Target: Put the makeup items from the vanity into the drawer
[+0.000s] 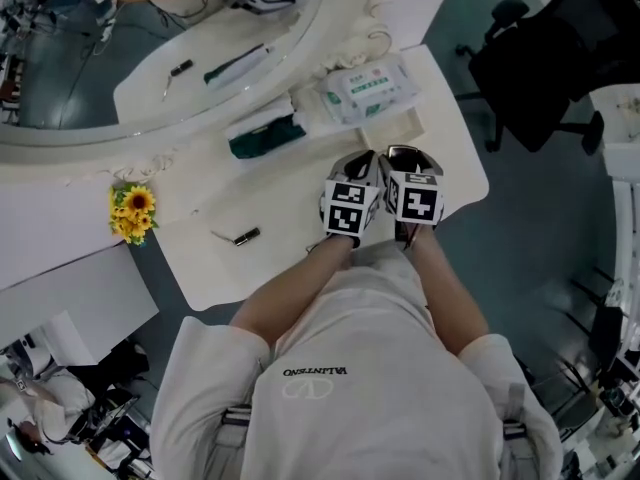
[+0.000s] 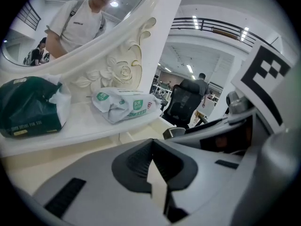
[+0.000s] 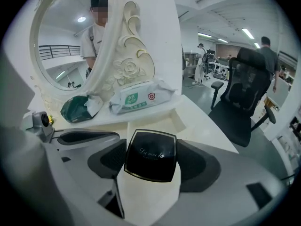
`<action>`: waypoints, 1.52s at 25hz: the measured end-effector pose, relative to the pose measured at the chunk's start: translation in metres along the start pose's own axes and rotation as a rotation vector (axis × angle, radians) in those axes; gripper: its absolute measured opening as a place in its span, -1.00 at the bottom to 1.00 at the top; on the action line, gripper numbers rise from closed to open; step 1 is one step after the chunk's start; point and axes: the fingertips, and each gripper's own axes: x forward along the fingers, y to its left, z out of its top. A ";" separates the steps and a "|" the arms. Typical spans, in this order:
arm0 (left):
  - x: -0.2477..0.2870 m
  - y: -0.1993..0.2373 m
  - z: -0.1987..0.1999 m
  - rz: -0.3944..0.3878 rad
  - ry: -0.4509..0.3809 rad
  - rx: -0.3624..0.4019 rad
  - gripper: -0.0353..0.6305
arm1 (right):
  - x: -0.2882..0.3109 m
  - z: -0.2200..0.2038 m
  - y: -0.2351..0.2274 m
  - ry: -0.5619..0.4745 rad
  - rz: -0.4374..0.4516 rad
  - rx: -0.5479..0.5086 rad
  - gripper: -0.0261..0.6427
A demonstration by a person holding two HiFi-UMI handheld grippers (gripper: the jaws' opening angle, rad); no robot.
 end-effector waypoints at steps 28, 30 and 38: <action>0.038 0.022 0.029 0.049 -0.012 -0.033 -0.89 | 0.038 0.044 -0.014 0.002 0.029 -0.117 0.11; 0.037 0.024 0.027 0.053 -0.010 -0.038 -0.89 | 0.040 0.044 -0.013 0.007 0.029 -0.126 0.11; 0.036 0.029 0.027 0.047 -0.008 -0.043 -0.89 | 0.042 0.047 -0.008 0.013 0.032 -0.143 0.11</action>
